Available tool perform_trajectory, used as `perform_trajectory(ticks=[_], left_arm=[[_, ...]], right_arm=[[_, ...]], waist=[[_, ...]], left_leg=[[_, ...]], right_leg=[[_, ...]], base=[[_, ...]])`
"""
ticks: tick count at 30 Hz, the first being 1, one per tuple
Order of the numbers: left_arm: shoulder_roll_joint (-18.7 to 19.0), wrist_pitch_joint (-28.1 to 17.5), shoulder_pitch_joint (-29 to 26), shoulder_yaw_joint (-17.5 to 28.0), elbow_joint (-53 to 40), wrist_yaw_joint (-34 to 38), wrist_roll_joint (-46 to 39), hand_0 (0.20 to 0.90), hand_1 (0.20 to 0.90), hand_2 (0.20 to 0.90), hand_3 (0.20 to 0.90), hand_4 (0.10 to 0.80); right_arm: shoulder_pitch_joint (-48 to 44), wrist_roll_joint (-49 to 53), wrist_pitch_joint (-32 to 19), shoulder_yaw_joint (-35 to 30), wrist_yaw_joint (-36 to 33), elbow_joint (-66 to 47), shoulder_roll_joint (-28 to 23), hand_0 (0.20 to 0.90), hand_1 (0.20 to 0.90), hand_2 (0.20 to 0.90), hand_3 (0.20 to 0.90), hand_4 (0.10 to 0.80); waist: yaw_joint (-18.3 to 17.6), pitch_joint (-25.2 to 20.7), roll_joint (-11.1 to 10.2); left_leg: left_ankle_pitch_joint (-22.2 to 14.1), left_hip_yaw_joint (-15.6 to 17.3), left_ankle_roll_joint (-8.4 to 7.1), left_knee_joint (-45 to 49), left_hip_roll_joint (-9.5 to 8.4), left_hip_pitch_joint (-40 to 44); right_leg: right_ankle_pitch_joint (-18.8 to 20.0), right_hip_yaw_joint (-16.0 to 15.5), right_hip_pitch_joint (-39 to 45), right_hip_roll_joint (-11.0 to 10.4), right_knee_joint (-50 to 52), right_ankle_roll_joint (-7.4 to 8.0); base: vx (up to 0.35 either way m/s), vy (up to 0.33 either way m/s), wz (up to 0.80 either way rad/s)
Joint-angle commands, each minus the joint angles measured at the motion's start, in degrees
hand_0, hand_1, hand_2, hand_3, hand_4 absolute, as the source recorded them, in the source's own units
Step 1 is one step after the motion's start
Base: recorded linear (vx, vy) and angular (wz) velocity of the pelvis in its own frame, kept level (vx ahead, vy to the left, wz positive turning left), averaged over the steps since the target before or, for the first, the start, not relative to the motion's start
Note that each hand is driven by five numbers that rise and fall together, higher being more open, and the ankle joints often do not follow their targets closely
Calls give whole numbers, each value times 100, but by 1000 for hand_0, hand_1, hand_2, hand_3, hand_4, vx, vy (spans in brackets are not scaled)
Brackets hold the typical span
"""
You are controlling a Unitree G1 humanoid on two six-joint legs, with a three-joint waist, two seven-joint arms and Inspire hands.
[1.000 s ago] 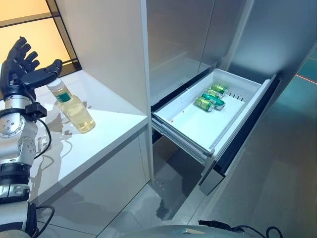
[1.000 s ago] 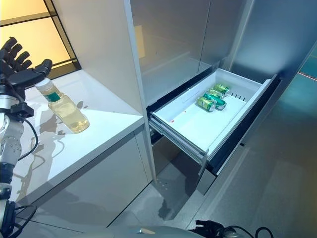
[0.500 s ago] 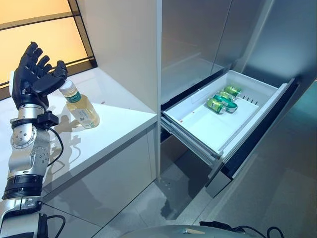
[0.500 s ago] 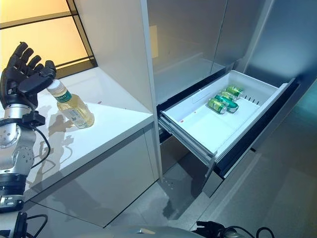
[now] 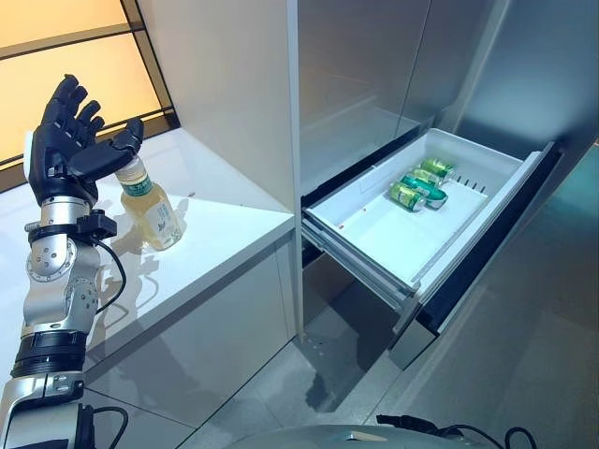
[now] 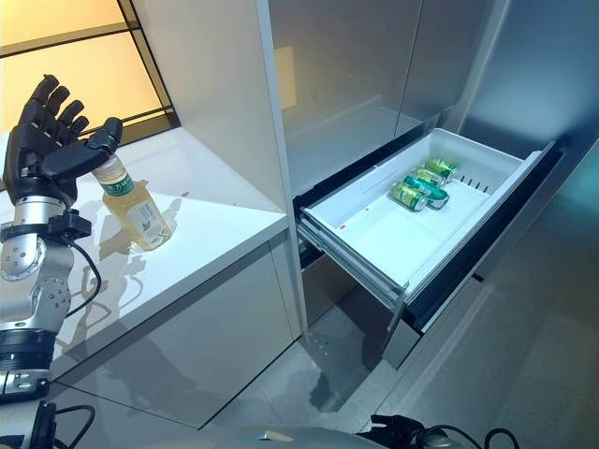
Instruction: Put drinks into fridge and close the fridge
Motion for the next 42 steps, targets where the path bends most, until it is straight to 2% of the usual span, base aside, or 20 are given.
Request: perform_trajectory(ticks=[1,10,14,19,25,36,42], left_arm=[[200,-429,-328,15,-394,116,444,900,900,900,900,800],[324,-412,-554,31,-500,239,318,900,900,900,900,800],[385,-501,-694,16,-478,392,339,900,900,900,900,800],[470,-682,-925,34,-487,474,-29,900,900,900,900,800],[423,-781,-1023,94,-738,449,-224,900,900,900,900,800],[375,-660,-856,167,-1089,430,3,900,900,900,900,800],[293,-747,-461,339,-1279,467,307,900,900,900,900,800]], right_arm=[[18,-236,16,247,150,144,-165,900,900,900,900,800],[22,-247,36,261,140,164,-148,900,900,900,900,800],[17,-239,12,287,127,200,-136,900,900,900,900,800],[0,-190,-16,326,107,245,-123,900,900,900,900,800],[-11,-207,-14,360,87,281,-94,900,900,900,900,800],[-17,-241,-74,364,89,317,-76,900,900,900,900,800],[-2,-318,-97,342,74,340,-79,900,900,900,900,800]], waist=[[-92,-167,198],[-148,-198,224],[-171,-208,234],[-187,-228,239],[-190,-244,235],[-126,-240,218],[-12,-223,191]], left_leg=[[-653,455,-68,40,40,132],[-657,514,-80,40,53,139],[-661,522,-84,40,53,141],[-657,548,-90,40,56,135],[-661,556,-96,40,60,134],[-669,498,-96,40,50,135],[-648,426,-107,40,47,108]], right_leg=[[-508,76,-138,57,409,273],[-493,137,-134,75,375,273],[-486,156,-136,80,366,276],[-475,174,-147,86,356,276],[-476,205,-150,93,342,268],[-486,183,-135,98,335,254],[-485,112,-112,88,310,247]], base=[[0,0,0],[0,0,0],[0,0,0],[-4,-4,-1],[-2,-3,-1],[0,0,0],[0,0,0]])
